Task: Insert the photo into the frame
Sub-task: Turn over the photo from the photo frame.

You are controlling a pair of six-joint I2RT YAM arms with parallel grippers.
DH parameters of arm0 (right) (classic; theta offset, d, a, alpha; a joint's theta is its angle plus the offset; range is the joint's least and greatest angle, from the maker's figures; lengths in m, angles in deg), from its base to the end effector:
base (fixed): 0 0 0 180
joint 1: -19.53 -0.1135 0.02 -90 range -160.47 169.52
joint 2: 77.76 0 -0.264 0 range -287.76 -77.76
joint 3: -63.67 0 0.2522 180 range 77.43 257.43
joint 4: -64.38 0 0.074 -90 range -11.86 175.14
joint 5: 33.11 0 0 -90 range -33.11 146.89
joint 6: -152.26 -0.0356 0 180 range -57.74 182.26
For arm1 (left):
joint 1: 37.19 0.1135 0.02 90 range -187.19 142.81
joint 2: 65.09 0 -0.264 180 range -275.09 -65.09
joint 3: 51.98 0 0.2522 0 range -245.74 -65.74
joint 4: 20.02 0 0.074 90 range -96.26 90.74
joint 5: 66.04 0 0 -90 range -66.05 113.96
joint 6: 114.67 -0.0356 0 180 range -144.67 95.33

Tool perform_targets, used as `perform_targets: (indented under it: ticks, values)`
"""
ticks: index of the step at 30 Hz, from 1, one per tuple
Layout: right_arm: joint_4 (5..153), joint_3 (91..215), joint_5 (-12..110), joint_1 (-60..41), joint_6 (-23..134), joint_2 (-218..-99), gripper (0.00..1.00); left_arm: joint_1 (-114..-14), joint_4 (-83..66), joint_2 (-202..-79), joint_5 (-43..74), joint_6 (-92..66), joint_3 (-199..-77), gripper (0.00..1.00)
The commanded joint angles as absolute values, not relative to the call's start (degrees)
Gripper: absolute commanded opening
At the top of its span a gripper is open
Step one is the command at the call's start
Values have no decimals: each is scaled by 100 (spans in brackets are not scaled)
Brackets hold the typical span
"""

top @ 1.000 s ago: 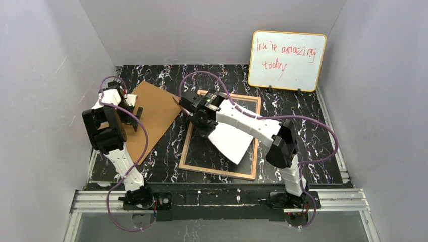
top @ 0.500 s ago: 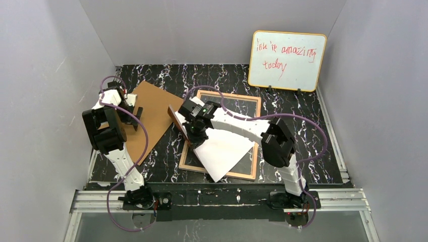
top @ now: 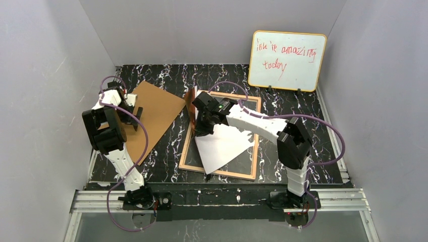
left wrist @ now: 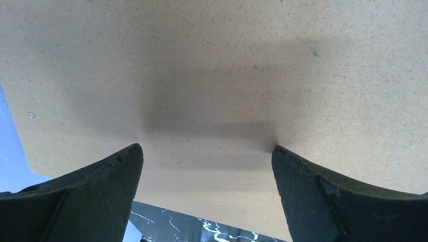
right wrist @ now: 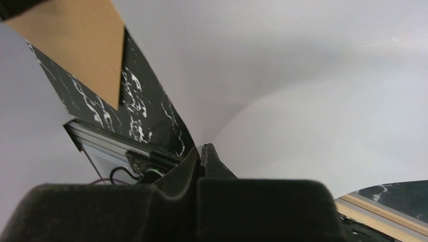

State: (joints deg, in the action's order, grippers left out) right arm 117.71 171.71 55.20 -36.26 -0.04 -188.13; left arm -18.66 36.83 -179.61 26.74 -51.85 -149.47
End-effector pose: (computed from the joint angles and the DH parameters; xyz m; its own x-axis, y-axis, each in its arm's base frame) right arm 0.2385 0.3526 0.2603 -0.9560 0.1680 -0.2407 0.0224 0.8594 0.5108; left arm 0.3798 0.1291 0.1746 -0.9611 0.1590 -0.2257 0.1223 0.9781 0.1683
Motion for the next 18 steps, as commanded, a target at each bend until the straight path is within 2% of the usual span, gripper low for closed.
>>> perform_targets:
  ticks: [1, 9, 18]
  values:
    - [11492, 17388, 6408, -3646, -739, -18712, 1, -1873, 3798, -17614, 2739, -5218, -14873, 98]
    - [11829, 18461, 6894, -3640, -963, -19460, 1, -1873, 3811, -17626, 2800, -5263, -14870, 98]
    - [11760, 17387, 7619, -3418, -1372, -18732, 1, -1873, 3781, -17682, 2749, -5259, -14905, 98]
